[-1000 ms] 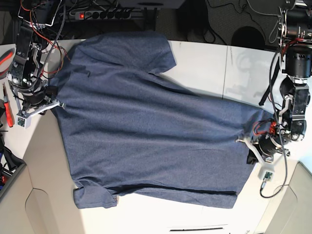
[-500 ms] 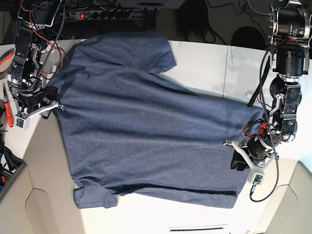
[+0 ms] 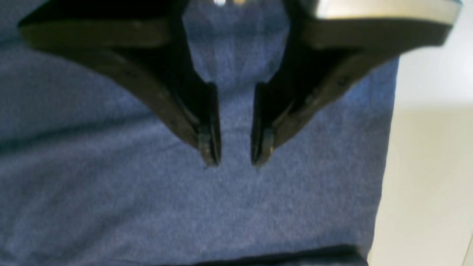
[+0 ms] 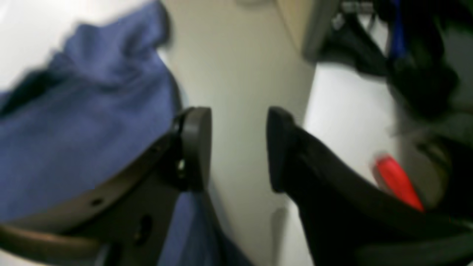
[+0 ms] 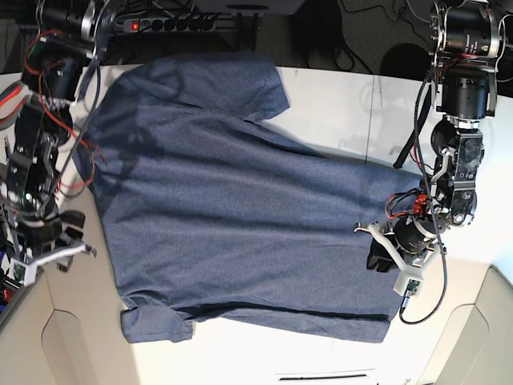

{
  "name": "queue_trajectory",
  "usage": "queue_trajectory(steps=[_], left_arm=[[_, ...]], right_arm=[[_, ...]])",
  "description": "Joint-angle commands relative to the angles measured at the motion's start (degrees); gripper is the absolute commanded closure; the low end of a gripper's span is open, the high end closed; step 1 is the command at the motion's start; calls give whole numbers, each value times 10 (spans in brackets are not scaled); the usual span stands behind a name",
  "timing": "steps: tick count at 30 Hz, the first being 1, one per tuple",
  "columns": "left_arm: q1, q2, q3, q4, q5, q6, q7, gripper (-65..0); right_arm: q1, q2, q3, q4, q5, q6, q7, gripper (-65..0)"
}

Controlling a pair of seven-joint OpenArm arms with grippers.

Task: Layout the t-shirt on the table in an organized manner, then fold the t-shirt properly
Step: 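Move the right gripper along the shirt side toward the hem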

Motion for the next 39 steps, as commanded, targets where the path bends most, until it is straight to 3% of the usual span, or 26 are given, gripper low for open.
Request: queue_trajectory(steps=[1, 6, 8, 14, 17, 21, 24, 30, 32, 36, 39], left_arm=[[-14, -6, -3, 10, -5, 0, -13, -180], [-10, -6, -3, 10, -6, 0, -13, -180], [-8, -6, -3, 10, -12, 0, -13, -180], [-5, -6, -3, 10, -13, 0, -13, -180], [-5, -6, -3, 10, -13, 0, -13, -180], [-5, -6, -3, 10, -13, 0, -13, -180], [-5, -6, -3, 10, -13, 0, -13, -180], [-5, -6, -3, 10, -13, 0, -13, -180], [-5, -6, -3, 10, -13, 0, -13, -180], [-5, -6, -3, 10, -13, 0, -13, -180], [-5, -6, -3, 10, -13, 0, -13, -180]], right_arm=[[34, 6, 1, -19, 1, 0, 19, -247], [140, 6, 1, -224, 7, 3, 99, -247], [172, 6, 1, -304, 7, 25, 151, -247], [221, 6, 1, -462, -3, 38, 235, -246], [218, 6, 1, -485, -29, 31, 243, -246], [206, 6, 1, -488, -40, -12, 243, -246], [201, 6, 1, -488, -40, -12, 245, -242], [200, 6, 1, -488, -40, -7, 294, -88], [200, 6, 1, -488, -40, -5, 299, -74], [200, 4, 1, -488, -40, -5, 299, -99], [200, 4, 1, -488, -40, -5, 299, -249]])
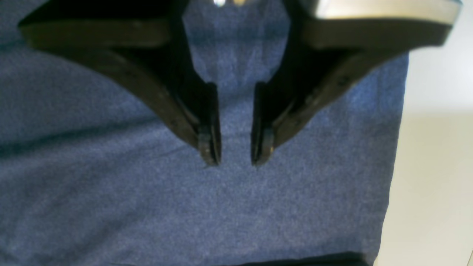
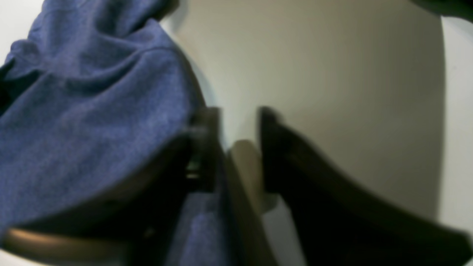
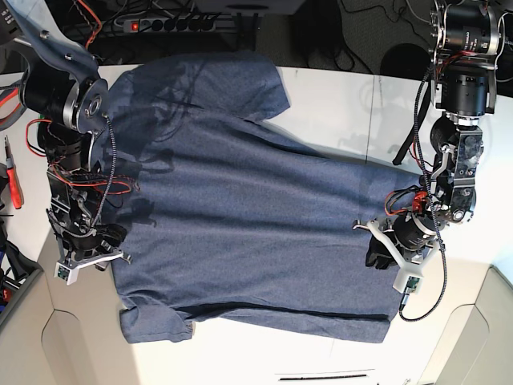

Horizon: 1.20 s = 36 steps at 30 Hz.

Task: Layout the t-shirt on the table in an organized manner, then fold the t-shirt properly
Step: 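Move the right gripper along the shirt side toward the hem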

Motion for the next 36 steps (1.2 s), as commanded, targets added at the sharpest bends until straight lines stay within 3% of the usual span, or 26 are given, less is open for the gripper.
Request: queue_trajectory(steps=[1, 3, 14, 25, 36], left_arm=[[-12, -6, -3, 9, -6, 0, -12, -180], [-12, -6, -3, 9, -6, 0, -12, -180], [-12, -6, -3, 9, -6, 0, -12, -180], [-12, -6, -3, 9, -6, 0, -8, -180], [-12, -6, -3, 9, -6, 0, -8, -180]], right_arm=[[17, 2, 0, 8, 2, 5, 15, -306], [17, -2, 0, 8, 2, 5, 15, -356], [17, -48, 0, 8, 28, 19, 13, -356], [14, -46, 0, 8, 28, -12, 15, -356], [-29, -42, 0, 8, 28, -13, 32, -353]])
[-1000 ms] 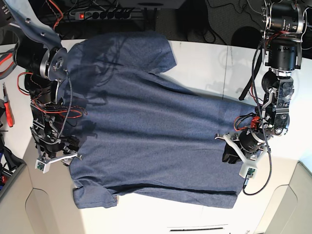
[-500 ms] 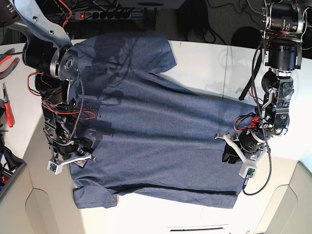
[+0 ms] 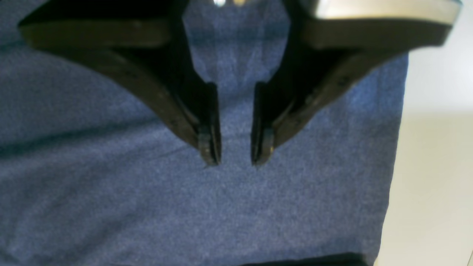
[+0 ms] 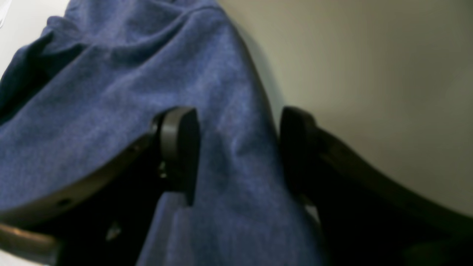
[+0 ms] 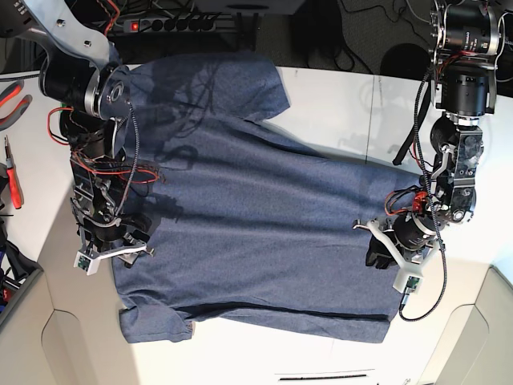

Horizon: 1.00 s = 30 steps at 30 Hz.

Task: Layout the t-shirt on the table in an organized manner, then fold the t-shirt properly
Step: 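Move the right gripper along the shirt side toward the hem, then grasp the shirt hem with the right gripper and lift it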

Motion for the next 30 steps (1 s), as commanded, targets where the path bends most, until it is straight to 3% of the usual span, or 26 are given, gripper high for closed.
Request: queue_trajectory(steps=[1, 4, 7, 10, 14, 20, 26, 30], left_arm=[[-12, -6, -3, 9, -6, 0, -11, -180], [-12, -6, -3, 9, -6, 0, -10, -180], [-12, -6, -3, 9, -6, 0, -10, -180], [-12, -6, -3, 9, -6, 0, -10, -180], [-12, -6, -3, 9, -6, 0, -10, -180], [-10, -6, -3, 9, -6, 0, -11, -180], [-3, -6, -3, 9, -6, 0, -11, -180], [2, -6, -3, 9, -6, 0, -11, -180]], right_arm=[[7, 4, 0, 3, 2, -3, -7, -350], [7, 3, 0, 4, -3, 0, 30, -234], [7, 3, 0, 10, -7, 4, 32, -96], [7, 3, 0, 20, -44, 33, 32, -6], [7, 3, 0, 39, -81, 66, 28, 0], [7, 2, -14, 58, -117, 70, 11, 0], [7, 0, -134, 58, -193, 65, 7, 0], [7, -15, -232, 58, -232, 18, -8, 0]])
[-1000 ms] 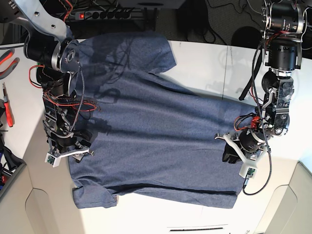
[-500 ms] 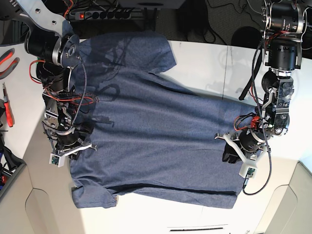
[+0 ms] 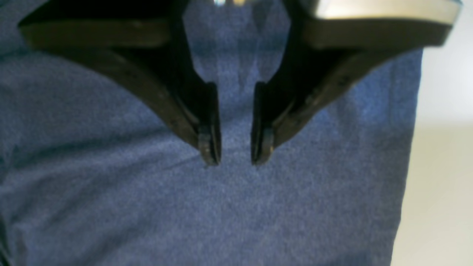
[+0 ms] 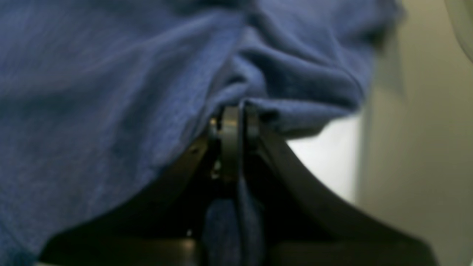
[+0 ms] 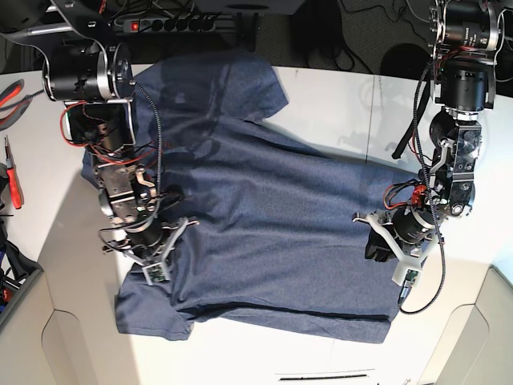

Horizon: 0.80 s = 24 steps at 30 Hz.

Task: Layout the t-shirt on the table in an organized manner, then fold the t-shirt properly
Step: 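Grasp the shirt hem with the right gripper and lift it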

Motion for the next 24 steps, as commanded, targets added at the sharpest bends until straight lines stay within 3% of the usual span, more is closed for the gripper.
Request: queue_trajectory(steps=[1, 7, 10, 17, 24], left_arm=[[-10, -6, -3, 9, -6, 0, -11, -180], [-8, -6, -3, 9, -6, 0, -11, -180], [-8, -6, -3, 9, -6, 0, -11, -180], [-8, -6, -3, 9, -6, 0, -11, -180], [-8, -6, -3, 9, -6, 0, -11, -180]], right_arm=[[17, -8, -22, 10, -13, -13, 3, 0], [17, -44, -144, 12, -81, -99, -31, 0], [17, -61, -198, 24, -104, -122, -58, 0], [17, -94, -296, 91, -112, -143, -124, 0], [17, -99, -317, 123, -79, -146, -167, 0]])
